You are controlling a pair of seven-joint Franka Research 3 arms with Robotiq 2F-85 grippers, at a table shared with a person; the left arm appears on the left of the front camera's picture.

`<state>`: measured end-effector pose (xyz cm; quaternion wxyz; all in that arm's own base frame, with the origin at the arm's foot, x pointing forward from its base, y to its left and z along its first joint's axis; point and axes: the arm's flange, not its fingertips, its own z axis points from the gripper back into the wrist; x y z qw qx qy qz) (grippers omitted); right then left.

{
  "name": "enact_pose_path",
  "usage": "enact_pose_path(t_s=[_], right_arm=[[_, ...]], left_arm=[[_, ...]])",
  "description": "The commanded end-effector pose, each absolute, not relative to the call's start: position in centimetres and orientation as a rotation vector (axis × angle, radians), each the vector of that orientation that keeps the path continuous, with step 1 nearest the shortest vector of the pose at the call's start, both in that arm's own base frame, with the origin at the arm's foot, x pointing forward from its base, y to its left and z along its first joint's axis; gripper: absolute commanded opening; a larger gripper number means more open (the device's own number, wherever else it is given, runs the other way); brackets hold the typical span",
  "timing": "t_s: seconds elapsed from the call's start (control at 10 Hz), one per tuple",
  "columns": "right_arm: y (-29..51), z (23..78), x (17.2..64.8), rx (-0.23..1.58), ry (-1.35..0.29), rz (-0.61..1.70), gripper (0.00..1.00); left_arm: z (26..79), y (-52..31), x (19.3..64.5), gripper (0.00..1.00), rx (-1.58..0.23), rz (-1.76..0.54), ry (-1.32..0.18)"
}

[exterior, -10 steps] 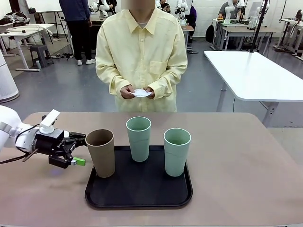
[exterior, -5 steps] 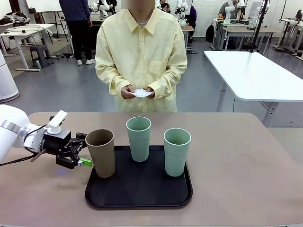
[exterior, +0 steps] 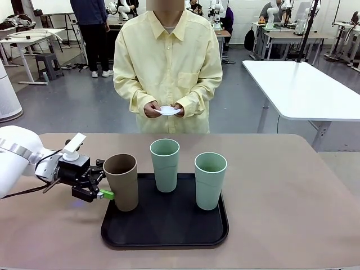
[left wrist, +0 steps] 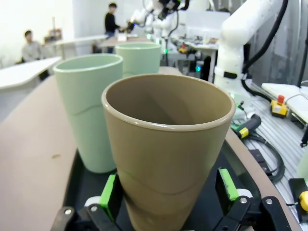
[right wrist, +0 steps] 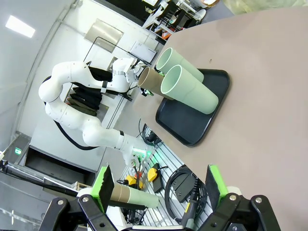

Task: Place coasters on the table and set cups on them.
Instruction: Pick up one Reusable plastic cup and place it on a coaster set by the human.

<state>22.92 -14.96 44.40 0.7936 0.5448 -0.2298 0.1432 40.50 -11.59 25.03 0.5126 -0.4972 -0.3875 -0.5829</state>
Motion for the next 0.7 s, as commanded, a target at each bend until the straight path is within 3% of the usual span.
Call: enact_pose_path(t_s=[0.0, 0.6], right_arm=[[-15.0, 44.5, 22.9, 1.183, -0.509, 0.315, 1.00], [-15.0, 44.5, 22.9, 1.183, -0.509, 0.315, 1.00]], left_arm=[[24.2, -12.6, 40.4, 1.00, -1.222, -1.451, -0.972], [22.2, -14.2, 40.2, 1.00, -1.236, -1.500, -0.924]])
